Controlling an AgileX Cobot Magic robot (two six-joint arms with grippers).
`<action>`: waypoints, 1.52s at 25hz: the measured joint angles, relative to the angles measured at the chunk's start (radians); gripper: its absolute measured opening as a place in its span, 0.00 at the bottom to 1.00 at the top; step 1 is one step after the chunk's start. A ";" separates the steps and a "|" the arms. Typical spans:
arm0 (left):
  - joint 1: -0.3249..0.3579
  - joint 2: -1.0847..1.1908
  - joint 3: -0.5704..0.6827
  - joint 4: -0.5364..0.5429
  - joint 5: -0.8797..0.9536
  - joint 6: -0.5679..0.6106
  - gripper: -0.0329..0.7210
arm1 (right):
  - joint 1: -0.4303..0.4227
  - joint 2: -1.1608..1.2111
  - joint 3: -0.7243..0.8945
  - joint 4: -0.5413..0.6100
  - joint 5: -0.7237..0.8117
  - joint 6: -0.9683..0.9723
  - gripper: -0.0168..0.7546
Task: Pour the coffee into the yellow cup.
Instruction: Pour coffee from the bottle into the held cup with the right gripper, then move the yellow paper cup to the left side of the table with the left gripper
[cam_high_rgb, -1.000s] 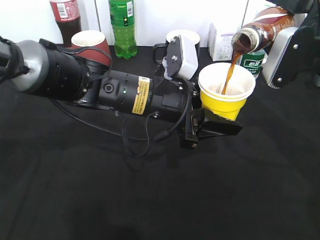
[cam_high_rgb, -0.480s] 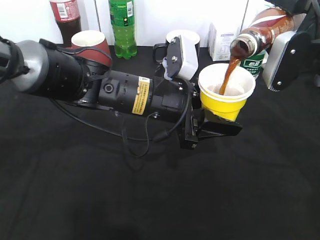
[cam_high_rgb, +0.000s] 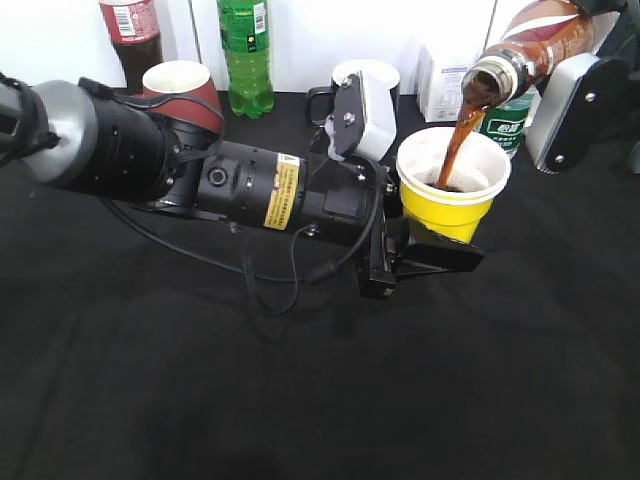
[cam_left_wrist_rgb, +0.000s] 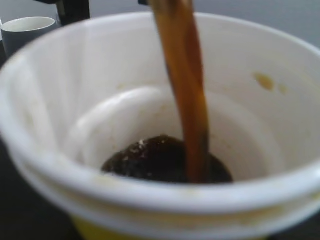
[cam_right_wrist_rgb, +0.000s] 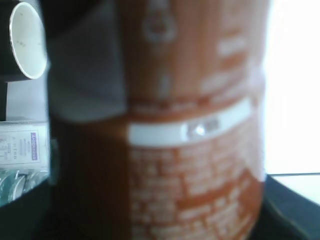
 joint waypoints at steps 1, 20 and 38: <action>0.000 0.000 0.000 0.000 0.000 0.000 0.63 | 0.000 0.000 0.000 0.001 -0.002 -0.002 0.71; 0.000 0.002 0.000 -0.009 0.050 0.000 0.63 | 0.000 0.016 -0.001 -0.112 0.084 0.899 0.71; 0.483 0.002 0.086 -0.114 0.064 0.001 0.63 | 0.000 0.018 -0.001 -0.109 0.228 1.541 0.71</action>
